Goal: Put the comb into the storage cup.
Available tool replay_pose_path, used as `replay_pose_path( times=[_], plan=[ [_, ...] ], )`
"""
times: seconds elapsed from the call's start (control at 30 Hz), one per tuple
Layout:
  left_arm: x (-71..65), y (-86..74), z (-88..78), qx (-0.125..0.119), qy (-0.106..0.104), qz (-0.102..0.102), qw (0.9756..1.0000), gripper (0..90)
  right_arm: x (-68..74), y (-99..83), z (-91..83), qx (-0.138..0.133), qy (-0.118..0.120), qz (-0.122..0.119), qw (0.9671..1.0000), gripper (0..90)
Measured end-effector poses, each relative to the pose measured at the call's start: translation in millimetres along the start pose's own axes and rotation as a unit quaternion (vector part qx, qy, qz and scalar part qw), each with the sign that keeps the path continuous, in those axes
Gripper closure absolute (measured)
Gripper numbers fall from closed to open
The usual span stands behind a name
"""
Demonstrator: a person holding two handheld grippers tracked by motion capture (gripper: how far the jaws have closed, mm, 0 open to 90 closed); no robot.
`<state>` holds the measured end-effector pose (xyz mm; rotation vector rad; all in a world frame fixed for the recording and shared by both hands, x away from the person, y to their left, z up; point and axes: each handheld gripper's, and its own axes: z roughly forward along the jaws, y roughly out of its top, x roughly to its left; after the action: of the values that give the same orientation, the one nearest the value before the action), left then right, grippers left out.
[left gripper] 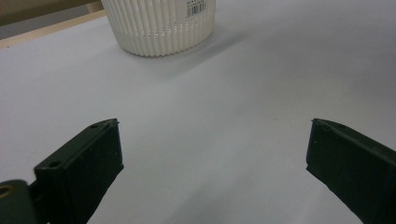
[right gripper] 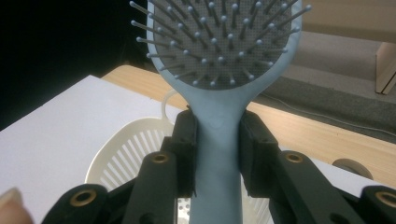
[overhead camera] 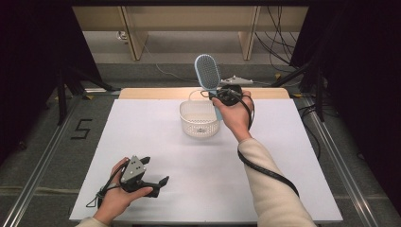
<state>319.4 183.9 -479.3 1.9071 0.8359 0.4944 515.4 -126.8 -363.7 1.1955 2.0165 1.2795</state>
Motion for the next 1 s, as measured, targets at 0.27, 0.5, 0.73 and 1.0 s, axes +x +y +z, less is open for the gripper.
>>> replay_pose_path(
  times=[0.27,0.5,0.73,1.0],
  plan=[
    [0.1,-0.1,-0.2,0.0,0.0,0.0,1.0,3.0,1.7,1.4,3.0,0.0,0.001,0.0,1.0,70.7],
    [0.0,-0.1,-0.2,0.0,0.0,0.0,1.0,3.0,4.2,6.0,5.1,-0.001,0.001,-0.003,1.0,70.7],
    [0.0,-0.2,-0.3,0.0,0.0,0.0,1.0,3.0,6.8,7.2,8.5,-0.001,0.004,-0.005,1.0,70.7],
    [0.0,-0.3,-0.4,0.0,0.0,-0.001,1.0,3.0,8.3,6.8,12.4,0.003,0.004,-0.009,1.0,70.7]
  ],
)
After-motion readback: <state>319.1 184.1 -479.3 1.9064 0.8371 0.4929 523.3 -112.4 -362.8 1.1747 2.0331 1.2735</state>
